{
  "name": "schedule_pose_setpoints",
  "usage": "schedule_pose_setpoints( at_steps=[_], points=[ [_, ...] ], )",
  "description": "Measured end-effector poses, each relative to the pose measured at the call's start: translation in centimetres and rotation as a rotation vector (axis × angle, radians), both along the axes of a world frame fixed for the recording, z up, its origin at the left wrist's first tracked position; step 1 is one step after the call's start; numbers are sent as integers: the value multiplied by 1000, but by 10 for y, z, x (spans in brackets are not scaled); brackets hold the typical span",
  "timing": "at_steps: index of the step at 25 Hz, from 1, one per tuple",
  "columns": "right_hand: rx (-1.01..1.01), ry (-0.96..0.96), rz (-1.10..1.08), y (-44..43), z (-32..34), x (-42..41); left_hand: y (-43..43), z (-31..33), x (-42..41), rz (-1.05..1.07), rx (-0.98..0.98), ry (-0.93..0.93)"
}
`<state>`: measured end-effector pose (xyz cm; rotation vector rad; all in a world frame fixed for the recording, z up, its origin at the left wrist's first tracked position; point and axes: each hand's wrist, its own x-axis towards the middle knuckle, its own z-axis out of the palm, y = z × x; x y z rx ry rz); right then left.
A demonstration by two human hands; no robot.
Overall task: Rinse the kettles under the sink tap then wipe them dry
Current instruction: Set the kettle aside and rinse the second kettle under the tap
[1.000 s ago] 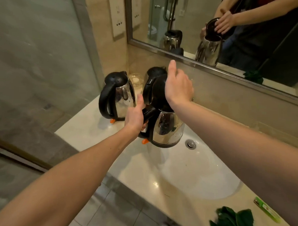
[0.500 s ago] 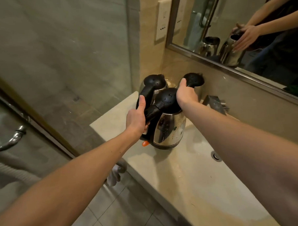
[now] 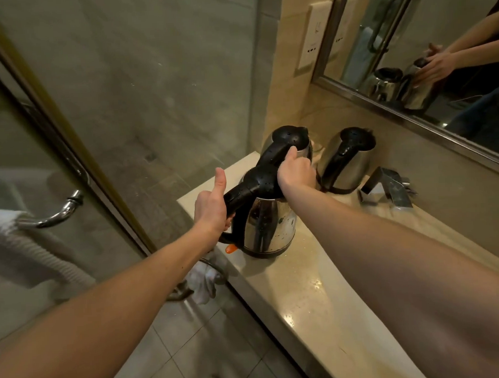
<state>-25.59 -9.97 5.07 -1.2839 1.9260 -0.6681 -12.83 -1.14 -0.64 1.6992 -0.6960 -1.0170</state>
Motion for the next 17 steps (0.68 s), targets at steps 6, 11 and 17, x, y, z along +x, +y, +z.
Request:
schedule_pose_setpoints(
  at_steps=[6, 11, 17],
  points=[
    [57, -224, -52, 9, -3, 41, 12, -6, 42, 52, 32, -31],
    [54, -265, -24, 2, -4, 77, 10, -8, 78, 84, 22, -30],
    [7, -308, -21, -25, -6, 108, -16, -15, 96, 145, -16, 0]
  ],
)
